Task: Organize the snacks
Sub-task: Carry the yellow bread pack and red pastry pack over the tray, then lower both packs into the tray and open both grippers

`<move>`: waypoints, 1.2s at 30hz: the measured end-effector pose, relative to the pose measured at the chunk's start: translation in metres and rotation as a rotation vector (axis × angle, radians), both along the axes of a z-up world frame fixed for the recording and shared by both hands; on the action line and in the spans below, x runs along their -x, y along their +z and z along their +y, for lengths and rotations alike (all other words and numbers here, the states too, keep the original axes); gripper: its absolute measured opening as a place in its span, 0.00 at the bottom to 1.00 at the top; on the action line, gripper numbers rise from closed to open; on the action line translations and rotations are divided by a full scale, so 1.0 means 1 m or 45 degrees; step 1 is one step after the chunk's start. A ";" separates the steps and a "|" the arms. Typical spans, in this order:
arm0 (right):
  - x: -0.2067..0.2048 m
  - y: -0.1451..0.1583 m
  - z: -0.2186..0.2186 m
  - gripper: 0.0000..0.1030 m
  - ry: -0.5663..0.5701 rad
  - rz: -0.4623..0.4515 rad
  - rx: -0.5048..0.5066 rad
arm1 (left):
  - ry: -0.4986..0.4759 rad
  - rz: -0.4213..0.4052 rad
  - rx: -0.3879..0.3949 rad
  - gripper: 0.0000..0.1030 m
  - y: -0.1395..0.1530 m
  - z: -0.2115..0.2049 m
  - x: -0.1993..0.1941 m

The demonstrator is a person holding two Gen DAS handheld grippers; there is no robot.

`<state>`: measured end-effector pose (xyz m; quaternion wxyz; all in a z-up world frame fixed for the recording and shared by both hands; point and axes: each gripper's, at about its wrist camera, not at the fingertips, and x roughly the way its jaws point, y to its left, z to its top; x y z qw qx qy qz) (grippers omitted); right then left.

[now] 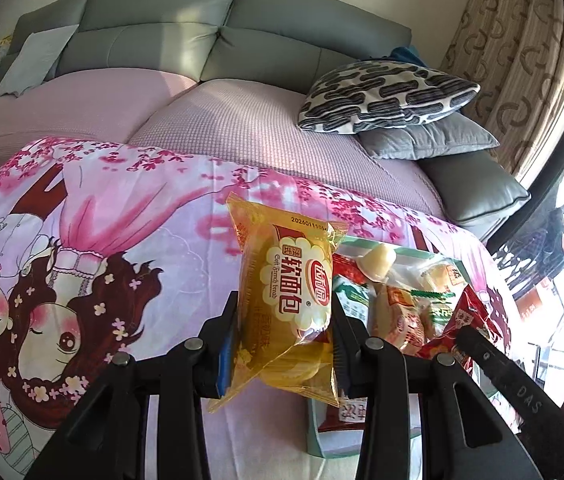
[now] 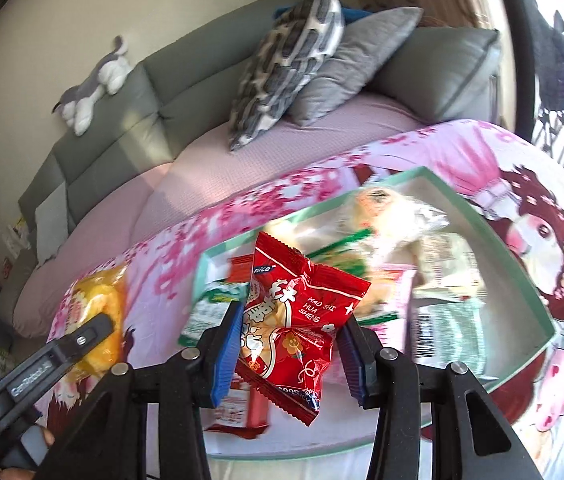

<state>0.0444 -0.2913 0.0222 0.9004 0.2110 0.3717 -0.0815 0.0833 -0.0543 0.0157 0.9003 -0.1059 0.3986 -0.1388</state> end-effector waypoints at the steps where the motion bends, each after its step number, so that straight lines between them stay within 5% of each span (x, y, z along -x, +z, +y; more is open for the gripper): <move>1: 0.003 0.000 -0.007 0.47 -0.023 0.000 0.003 | -0.013 0.000 -0.003 0.40 0.000 -0.005 0.001; 14: 0.037 0.018 -0.057 0.47 -0.213 -0.029 0.052 | -0.235 0.031 -0.027 0.40 -0.008 -0.073 0.029; 36: 0.022 -0.013 -0.051 0.47 -0.094 0.124 0.062 | -0.274 0.091 -0.109 0.40 -0.032 -0.112 0.034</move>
